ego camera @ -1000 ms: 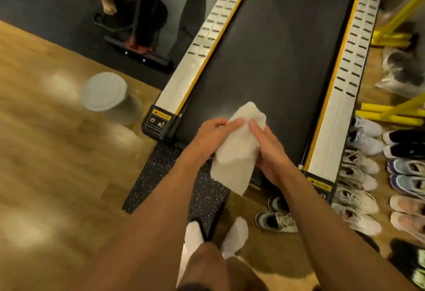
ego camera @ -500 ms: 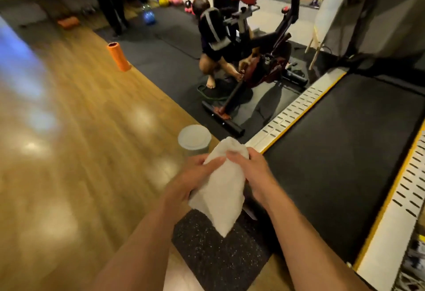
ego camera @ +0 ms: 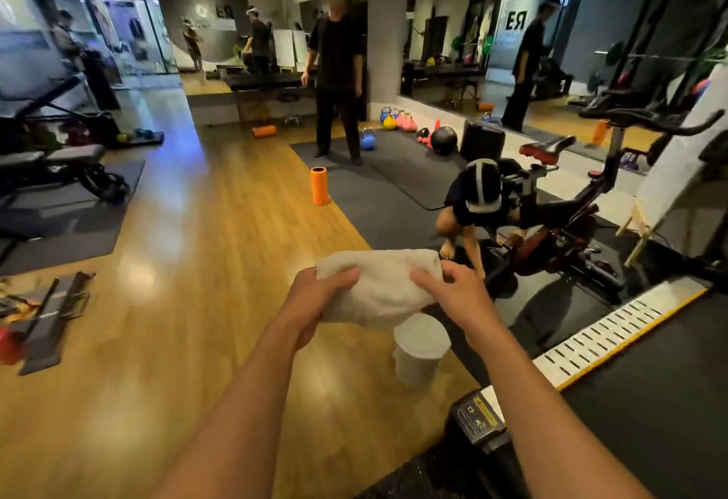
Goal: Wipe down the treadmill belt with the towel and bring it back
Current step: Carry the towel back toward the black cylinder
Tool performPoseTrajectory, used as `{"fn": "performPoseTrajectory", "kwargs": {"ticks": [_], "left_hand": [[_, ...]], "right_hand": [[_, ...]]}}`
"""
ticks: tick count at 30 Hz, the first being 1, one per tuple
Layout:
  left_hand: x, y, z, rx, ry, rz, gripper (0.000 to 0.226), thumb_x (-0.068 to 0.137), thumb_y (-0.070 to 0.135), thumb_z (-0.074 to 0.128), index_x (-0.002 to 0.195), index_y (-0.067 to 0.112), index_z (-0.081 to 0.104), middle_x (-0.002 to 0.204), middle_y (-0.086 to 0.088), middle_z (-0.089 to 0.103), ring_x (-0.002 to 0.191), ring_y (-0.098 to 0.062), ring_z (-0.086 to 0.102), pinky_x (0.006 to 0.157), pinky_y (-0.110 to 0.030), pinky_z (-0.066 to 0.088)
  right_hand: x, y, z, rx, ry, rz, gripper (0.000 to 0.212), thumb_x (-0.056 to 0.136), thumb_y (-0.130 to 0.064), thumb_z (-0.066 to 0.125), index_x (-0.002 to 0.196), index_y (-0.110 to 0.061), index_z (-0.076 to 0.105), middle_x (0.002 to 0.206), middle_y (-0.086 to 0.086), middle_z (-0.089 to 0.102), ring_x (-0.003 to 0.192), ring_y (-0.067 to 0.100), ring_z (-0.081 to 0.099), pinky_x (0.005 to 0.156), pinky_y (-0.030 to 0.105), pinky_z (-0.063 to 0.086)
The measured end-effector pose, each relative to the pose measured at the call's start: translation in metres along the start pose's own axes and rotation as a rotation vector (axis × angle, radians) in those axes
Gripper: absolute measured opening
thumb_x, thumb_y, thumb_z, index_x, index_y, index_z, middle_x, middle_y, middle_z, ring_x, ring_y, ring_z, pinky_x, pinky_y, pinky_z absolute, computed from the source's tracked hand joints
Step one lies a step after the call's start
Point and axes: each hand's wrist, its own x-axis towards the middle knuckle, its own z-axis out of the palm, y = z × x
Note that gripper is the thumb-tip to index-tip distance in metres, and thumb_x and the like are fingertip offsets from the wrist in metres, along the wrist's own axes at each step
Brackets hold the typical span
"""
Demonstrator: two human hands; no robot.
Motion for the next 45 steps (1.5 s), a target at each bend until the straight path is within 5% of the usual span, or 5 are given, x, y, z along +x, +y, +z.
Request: {"fn": "performPoseTrajectory", "kwargs": {"ticks": [4,9,22,33,45], "left_hand": [[0.038,0.014,-0.019,-0.052,0.076,0.077,0.030,0.080,0.035,0.074,0.105,0.019,0.071,0.099,0.003,0.075,0.094,-0.014,0.070,0.079,-0.032,0.056],[0.115,0.032,-0.047,0.023,0.197,0.192,0.028,0.091,0.035,0.062,0.114,0.018,0.065,0.104,0.005,0.069,0.095,-0.012,0.064,0.076,-0.025,0.050],[0.365,0.089,-0.154,0.177,0.296,0.243,0.027,0.090,0.047,0.057,0.100,0.023,0.063,0.095,0.003,0.068,0.086,-0.015,0.063,0.074,-0.033,0.050],[0.585,0.139,-0.198,0.128,0.113,0.301,0.018,0.092,0.041,0.059,0.080,0.027,0.060,0.086,0.000,0.067,0.079,-0.017,0.061,0.072,-0.035,0.052],[0.871,0.172,-0.120,0.092,-0.068,0.342,0.013,0.094,0.031,0.060,0.089,0.021,0.067,0.082,0.011,0.067,0.084,-0.014,0.065,0.074,-0.032,0.052]], "right_hand": [[0.043,-0.026,0.028,-0.004,0.068,-0.083,0.041,0.083,-0.041,0.069,0.072,-0.003,0.056,0.064,0.008,0.051,0.064,0.021,0.051,0.057,0.036,0.036],[0.112,-0.042,0.090,0.144,0.147,-0.120,0.028,0.088,-0.039,0.064,0.090,-0.011,0.064,0.085,0.010,0.067,0.080,0.028,0.063,0.066,0.045,0.052],[0.344,-0.092,0.236,0.256,0.247,-0.125,0.021,0.093,-0.039,0.054,0.080,-0.022,0.053,0.074,-0.005,0.054,0.066,0.009,0.052,0.059,0.025,0.039],[0.534,-0.126,0.301,0.168,0.430,-0.146,0.026,0.095,-0.030,0.055,0.070,-0.022,0.048,0.065,-0.010,0.046,0.050,-0.008,0.044,0.048,0.007,0.034],[0.802,-0.077,0.279,0.213,0.542,-0.057,0.032,0.094,-0.037,0.054,0.076,-0.011,0.051,0.070,-0.001,0.048,0.061,0.006,0.043,0.057,0.024,0.035]]}}
